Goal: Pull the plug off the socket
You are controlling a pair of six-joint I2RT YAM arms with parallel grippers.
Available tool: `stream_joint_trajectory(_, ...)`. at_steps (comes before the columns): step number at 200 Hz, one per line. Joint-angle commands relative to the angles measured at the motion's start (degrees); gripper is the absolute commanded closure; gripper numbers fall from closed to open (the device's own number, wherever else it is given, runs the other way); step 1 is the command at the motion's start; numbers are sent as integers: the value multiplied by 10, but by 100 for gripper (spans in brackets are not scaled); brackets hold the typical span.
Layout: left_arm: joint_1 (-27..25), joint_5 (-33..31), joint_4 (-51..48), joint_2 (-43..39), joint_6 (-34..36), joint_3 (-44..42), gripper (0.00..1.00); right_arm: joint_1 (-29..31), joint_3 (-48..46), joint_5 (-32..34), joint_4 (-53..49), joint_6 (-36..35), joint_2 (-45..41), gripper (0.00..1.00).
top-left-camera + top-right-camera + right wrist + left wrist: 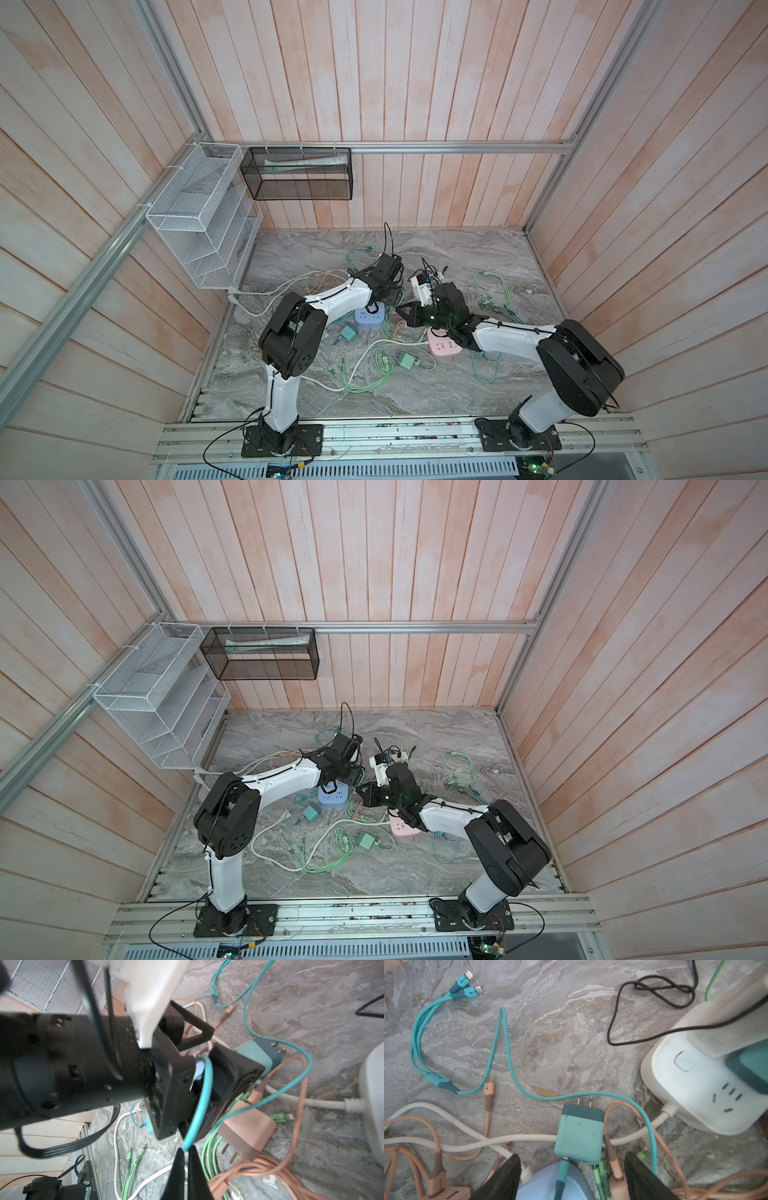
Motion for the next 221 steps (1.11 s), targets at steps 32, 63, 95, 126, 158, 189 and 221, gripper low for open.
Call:
stream_joint_trajectory(32, -4, 2, -12, -50, 86, -61, 7, -47, -6, -26, -12, -42, -35, 100)
stream_joint_trajectory(63, -4, 9, -13, -79, 126, -87, 0, -63, -4, -36, -19, -55, -37, 100)
stream_joint_trajectory(95, -5, 28, 2, -113, 146, -118, 0, -75, -1, -44, -21, -58, -30, 100)
stream_joint_trajectory(126, -5, 41, 14, -127, 154, -135, 0, -75, 6, -51, -24, -59, -15, 100)
stream_joint_trajectory(158, -1, 53, 47, -155, 141, -158, 0, -70, -1, -52, -14, -51, -7, 100)
stream_joint_trajectory(189, 9, 46, 50, -168, 110, -145, 0, -64, -10, -42, -19, -49, 0, 100)
stream_joint_trajectory(221, 12, 66, 42, -184, 106, -141, 0, -64, -13, -29, -29, -53, -13, 100)
